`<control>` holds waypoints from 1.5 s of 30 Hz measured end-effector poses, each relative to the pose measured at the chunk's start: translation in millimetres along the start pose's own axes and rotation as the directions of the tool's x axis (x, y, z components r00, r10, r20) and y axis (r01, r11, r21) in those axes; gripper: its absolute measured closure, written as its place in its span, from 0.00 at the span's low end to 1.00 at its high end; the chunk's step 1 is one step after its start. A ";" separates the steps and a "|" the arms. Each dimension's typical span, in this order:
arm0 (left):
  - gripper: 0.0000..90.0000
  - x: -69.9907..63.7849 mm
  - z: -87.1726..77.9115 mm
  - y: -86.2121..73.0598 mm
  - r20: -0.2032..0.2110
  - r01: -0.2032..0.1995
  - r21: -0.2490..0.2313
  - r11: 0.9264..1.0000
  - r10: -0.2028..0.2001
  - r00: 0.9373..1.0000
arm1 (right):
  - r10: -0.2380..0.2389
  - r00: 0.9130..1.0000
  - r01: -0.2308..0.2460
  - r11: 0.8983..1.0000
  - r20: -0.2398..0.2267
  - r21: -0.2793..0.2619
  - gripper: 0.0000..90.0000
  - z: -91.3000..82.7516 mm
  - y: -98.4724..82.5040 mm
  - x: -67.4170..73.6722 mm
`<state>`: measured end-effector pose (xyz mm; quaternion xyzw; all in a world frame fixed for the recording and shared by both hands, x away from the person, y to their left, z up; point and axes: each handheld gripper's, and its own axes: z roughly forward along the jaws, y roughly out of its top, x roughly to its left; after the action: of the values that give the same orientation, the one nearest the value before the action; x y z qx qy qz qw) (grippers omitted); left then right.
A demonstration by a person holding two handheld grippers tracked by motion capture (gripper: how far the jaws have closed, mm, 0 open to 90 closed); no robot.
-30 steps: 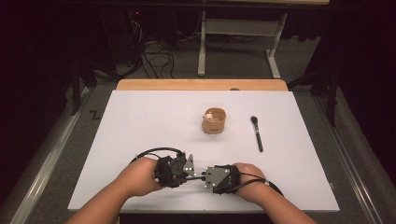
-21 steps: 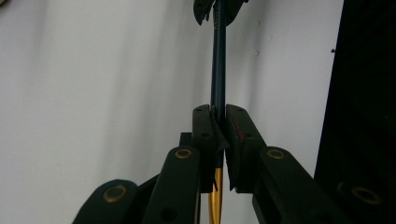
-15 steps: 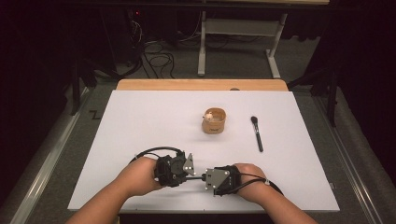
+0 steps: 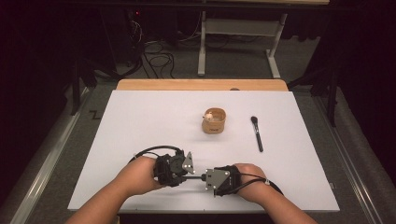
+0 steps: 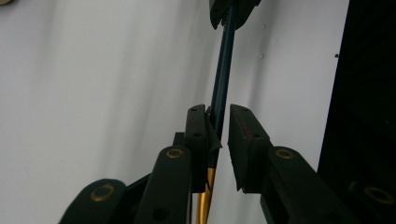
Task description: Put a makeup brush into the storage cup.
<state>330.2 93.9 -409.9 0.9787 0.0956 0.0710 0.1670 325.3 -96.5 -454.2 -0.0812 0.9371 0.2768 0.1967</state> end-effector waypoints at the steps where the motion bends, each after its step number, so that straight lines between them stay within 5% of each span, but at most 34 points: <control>1: 0.84 -0.2 0.3 0.1 -0.002 0.001 0.001 1.000 -0.001 1.000 | -0.031 1.000 0.031 0.999 -0.001 0.011 0.97 -0.5 -0.8 -2.4; 18: 0.53 4.0 -1.5 -8.6 -0.067 0.088 -0.007 0.996 -0.088 0.994 | 0.020 1.000 -0.020 0.999 0.003 0.039 0.97 -5.8 -7.8 -5.3; 39: 0.52 9.4 12.1 -30.8 -0.082 0.172 0.022 0.985 -0.170 0.982 | 0.051 0.998 -0.053 0.994 0.030 0.091 0.97 -17.0 -39.4 -4.6; 45: 0.52 12.1 15.6 -36.5 -0.106 0.219 0.001 0.976 -0.218 0.970 | 0.073 0.996 -0.076 0.994 0.047 0.076 0.97 -20.4 -44.0 -5.5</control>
<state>338.6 125.4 -435.6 0.9582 0.2118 0.1032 0.1624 335.2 -144.2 -457.7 -0.0324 0.9450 0.2489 0.2099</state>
